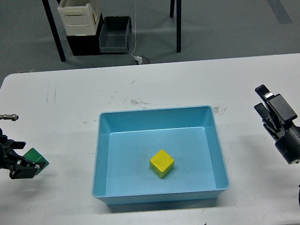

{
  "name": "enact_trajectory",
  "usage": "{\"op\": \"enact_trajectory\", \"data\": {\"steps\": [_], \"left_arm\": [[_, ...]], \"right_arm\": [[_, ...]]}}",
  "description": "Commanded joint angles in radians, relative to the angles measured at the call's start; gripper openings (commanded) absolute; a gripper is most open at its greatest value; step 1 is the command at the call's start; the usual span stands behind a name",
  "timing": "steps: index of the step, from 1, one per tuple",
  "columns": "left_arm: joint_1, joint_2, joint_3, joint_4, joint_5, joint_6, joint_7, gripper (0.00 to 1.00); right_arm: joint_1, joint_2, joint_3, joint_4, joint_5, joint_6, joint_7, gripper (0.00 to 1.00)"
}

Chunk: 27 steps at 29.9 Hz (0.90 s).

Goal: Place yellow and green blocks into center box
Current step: 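Close the left gripper on the green cube, then lift the green cube and carry it over the blue box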

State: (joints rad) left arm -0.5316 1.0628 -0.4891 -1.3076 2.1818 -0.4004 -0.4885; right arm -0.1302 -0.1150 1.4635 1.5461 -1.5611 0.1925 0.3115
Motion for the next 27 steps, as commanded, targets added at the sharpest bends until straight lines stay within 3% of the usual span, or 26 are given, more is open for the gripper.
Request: {"op": "enact_trajectory", "data": {"steps": [1, 11, 16, 23, 27], "left_arm": [[-0.001, -0.012, 0.010, 0.025, 0.000, 0.000, 0.000, 1.00], [-0.007, -0.090, 0.035, 0.091, 0.000, 0.008, 0.000, 0.95], [-0.007, -0.104, 0.037, 0.102, 0.000, 0.017, 0.000, 0.80], [-0.013, -0.103, 0.055, 0.105, 0.000, 0.023, 0.000, 0.49], [-0.019, -0.099, 0.053, 0.113, 0.000, 0.031, 0.000, 0.39]], "right_arm": [[0.000, 0.001, -0.003, -0.003, 0.012, -0.008, 0.000, 0.99], [-0.002, 0.000, -0.003, -0.004, 0.035, -0.008, 0.000, 0.99], [-0.005, 0.000, -0.003, -0.006, 0.035, -0.028, 0.000, 0.99], [-0.006, 0.000, -0.005, -0.014, 0.035, -0.030, 0.000, 0.99], [-0.006, 0.001, -0.005, -0.014, 0.035, -0.031, 0.000, 0.99]]}}
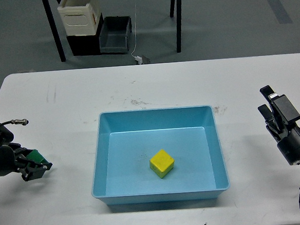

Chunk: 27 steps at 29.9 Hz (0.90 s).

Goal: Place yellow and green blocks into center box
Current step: 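Lift the green cube and carry it over the blue box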

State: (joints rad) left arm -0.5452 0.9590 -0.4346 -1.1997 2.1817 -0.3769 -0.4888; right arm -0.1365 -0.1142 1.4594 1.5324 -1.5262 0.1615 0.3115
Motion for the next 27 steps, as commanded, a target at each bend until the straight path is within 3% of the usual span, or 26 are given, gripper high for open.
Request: {"op": "enact_trajectory", "data": {"steps": [1, 6, 11, 18, 21, 27], "left_arm": [[-0.018, 0.006, -0.004, 0.005, 0.000, 0.016, 0.000, 0.37], [-0.162, 0.013, -0.001, 0.006, 0.000, 0.058, 0.000, 0.37], [-0.303, 0.018, -0.001, -0.018, -0.247, 0.049, 0.000, 0.37], [-0.374, -0.002, -0.003, -0.194, -0.344, -0.019, 0.000, 0.37], [-0.412, -0.058, -0.001, -0.296, -0.341, -0.111, 0.000, 0.37], [-0.484, -0.219, 0.080, -0.359, -0.099, -0.112, 0.000, 0.37]], "right_arm": [[0.000, 0.001, -0.001, 0.000, 0.000, 0.000, 0.000, 0.99], [0.000, -0.001, -0.001, -0.001, 0.000, 0.000, 0.000, 0.99], [-0.002, 0.001, -0.001, -0.001, 0.000, 0.000, 0.000, 0.99], [-0.002, 0.001, -0.004, -0.006, 0.000, 0.000, -0.002, 1.00], [-0.002, 0.001, -0.004, -0.008, 0.000, 0.000, -0.002, 1.00], [0.000, 0.002, -0.005, -0.009, 0.000, 0.000, -0.002, 1.00]]}}
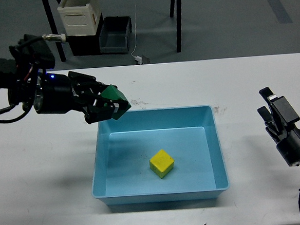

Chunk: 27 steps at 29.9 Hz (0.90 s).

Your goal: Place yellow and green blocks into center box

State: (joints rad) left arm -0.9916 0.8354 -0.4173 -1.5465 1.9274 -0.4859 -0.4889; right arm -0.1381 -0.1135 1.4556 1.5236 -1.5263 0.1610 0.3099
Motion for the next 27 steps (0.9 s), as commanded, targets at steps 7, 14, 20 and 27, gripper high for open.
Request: {"op": "enact_trajectory", "data": {"steps": [7, 14, 20, 27], "left_arm": [[-0.041, -0.281, 0.227, 0.147, 0.254, -0.003, 0.000, 0.42], [-0.036, -0.372, 0.246, 0.220, 0.254, -0.003, 0.000, 0.99], [-0.021, -0.371, 0.172, 0.215, 0.237, -0.003, 0.000, 1.00], [0.204, -0.369, -0.188, 0.218, -0.365, -0.003, 0.000, 1.00]], "right_arm": [[0.003, 0.008, -0.001, 0.001, 0.000, 0.000, 0.000, 1.00], [0.003, 0.008, -0.020, 0.001, 0.000, 0.002, -0.002, 1.00], [0.006, 0.008, -0.047, 0.004, 0.000, 0.000, 0.002, 1.00], [0.021, 0.057, -0.041, 0.015, 0.209, -0.003, -0.015, 1.00]]}}
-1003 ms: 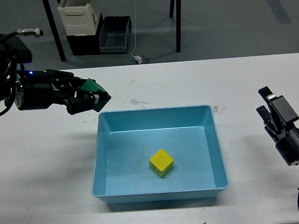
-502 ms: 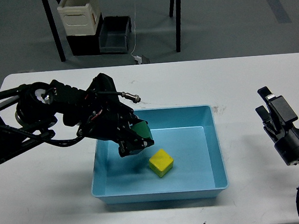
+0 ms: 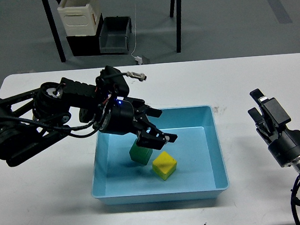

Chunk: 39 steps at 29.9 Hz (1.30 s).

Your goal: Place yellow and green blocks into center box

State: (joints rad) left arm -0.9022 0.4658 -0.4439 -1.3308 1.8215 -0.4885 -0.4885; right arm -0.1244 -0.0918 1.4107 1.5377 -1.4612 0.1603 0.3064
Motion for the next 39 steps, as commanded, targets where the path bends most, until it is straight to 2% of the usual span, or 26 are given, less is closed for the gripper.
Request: {"op": "enact_trajectory", "data": {"steps": [1, 3, 5, 11, 14, 17, 23, 34, 39], "left_arm": [[0.167, -0.002, -0.226, 0.002, -0.356, 0.000, 0.000, 1.00], [0.273, -0.006, -0.336, -0.002, -0.532, 0.000, 0.000, 1.00], [0.376, -0.007, -0.435, -0.004, -0.731, 0.000, 0.000, 1.00], [0.561, 0.024, -0.535, -0.004, -1.308, 0.021, 0.000, 1.00], [0.621, 0.030, -0.541, -0.007, -1.603, 0.036, 0.051, 1.00], [0.673, 0.014, -0.539, -0.008, -1.844, 0.062, 0.076, 1.00], [0.795, -0.005, -0.535, -0.088, -2.145, 0.107, 0.071, 1.00], [0.887, -0.033, -0.529, -0.126, -2.467, 0.107, 0.079, 1.00], [0.908, -0.027, -0.526, -0.131, -2.493, 0.088, 0.079, 1.00]], "right_arm": [[0.009, 0.049, 0.005, 0.001, 0.241, -0.004, -0.018, 1.00], [0.011, 0.058, 0.007, 0.001, 0.434, -0.004, -0.045, 1.00], [0.011, 0.060, 0.007, -0.001, 0.653, -0.004, -0.094, 1.00], [-0.008, 0.058, 0.016, -0.011, 1.247, 0.012, -0.214, 1.00], [-0.015, 0.058, 0.025, -0.011, 1.427, 0.018, -0.262, 1.00], [-0.026, 0.076, 0.046, -0.010, 1.467, 0.039, -0.265, 1.00], [-0.072, 0.092, 0.070, -0.005, 1.473, 0.062, -0.267, 1.00], [-0.106, 0.092, 0.074, -0.007, 1.475, 0.093, -0.265, 1.00], [-0.112, 0.092, 0.074, -0.008, 1.473, 0.100, -0.256, 1.00]]}}
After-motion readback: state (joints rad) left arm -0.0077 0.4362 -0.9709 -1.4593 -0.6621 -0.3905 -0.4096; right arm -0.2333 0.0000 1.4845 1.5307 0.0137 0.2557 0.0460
